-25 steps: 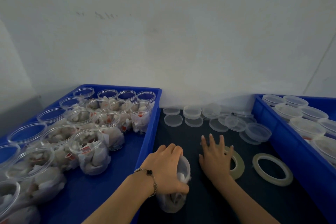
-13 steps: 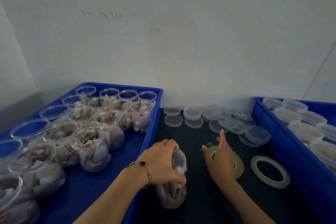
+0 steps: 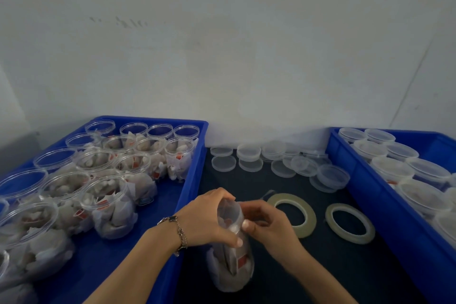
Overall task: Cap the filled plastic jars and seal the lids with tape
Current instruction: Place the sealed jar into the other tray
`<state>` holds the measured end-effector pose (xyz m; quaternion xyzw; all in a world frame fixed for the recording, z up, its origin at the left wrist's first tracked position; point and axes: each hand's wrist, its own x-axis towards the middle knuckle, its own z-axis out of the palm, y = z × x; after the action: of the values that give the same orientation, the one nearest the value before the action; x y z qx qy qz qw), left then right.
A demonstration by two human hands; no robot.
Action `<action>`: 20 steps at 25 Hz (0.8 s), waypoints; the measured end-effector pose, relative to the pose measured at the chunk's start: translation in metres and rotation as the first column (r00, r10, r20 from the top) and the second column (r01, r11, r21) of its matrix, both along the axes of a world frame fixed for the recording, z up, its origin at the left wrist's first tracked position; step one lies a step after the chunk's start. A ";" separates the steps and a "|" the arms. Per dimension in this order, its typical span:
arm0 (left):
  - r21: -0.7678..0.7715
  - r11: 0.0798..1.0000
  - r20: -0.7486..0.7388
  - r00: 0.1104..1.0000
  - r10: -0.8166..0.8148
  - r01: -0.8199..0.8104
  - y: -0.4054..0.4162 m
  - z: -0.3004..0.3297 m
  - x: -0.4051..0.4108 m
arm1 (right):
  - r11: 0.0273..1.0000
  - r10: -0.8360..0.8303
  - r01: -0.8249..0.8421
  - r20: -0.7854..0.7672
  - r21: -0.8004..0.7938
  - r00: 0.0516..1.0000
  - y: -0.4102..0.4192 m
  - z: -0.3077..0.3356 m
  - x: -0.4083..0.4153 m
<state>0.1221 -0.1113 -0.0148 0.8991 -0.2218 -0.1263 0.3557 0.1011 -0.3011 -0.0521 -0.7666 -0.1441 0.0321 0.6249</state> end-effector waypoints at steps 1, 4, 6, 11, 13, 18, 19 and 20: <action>0.014 1.000 0.006 1.000 -0.017 0.017 -0.001 0.002 -0.001 | 0.998 -0.025 0.025 0.001 -0.052 1.000 -0.004 0.004 0.000; 0.084 0.995 0.053 0.997 -0.053 0.048 -0.011 0.011 0.000 | 0.985 -0.107 0.102 -0.025 -0.139 0.994 -0.021 0.018 -0.002; 0.170 0.984 0.131 0.988 -0.080 0.058 -0.027 0.020 0.002 | 0.987 0.010 -0.025 -0.089 -0.160 0.996 -0.035 0.029 -0.008; 0.344 0.936 0.330 0.924 -0.192 0.071 -0.087 0.055 0.007 | 0.921 -0.034 0.053 0.058 -0.387 0.998 -0.071 0.078 -0.022; 0.377 0.913 0.325 0.901 -0.287 0.155 -0.110 0.071 0.004 | 0.889 -0.051 0.112 0.146 -0.445 0.988 -0.084 0.098 -0.032; 0.310 0.906 0.421 0.813 -0.403 0.288 -0.173 0.107 0.001 | 0.803 -0.225 0.337 0.274 -0.491 0.935 -0.133 0.124 -0.059; 0.320 0.902 0.444 0.796 -0.412 0.288 -0.186 0.113 0.002 | 0.785 -0.305 0.408 0.282 -0.466 0.910 -0.143 0.125 -0.063; 0.335 0.903 0.459 0.791 -0.404 0.268 -0.198 0.119 0.002 | 0.760 -0.382 0.478 0.293 -0.440 0.876 -0.153 0.126 -0.066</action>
<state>0.1240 -0.3091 0.1039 0.8826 -0.4486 0.0313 0.1369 0.0349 -0.4544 0.0734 -0.9134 -0.0075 -0.1480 0.3791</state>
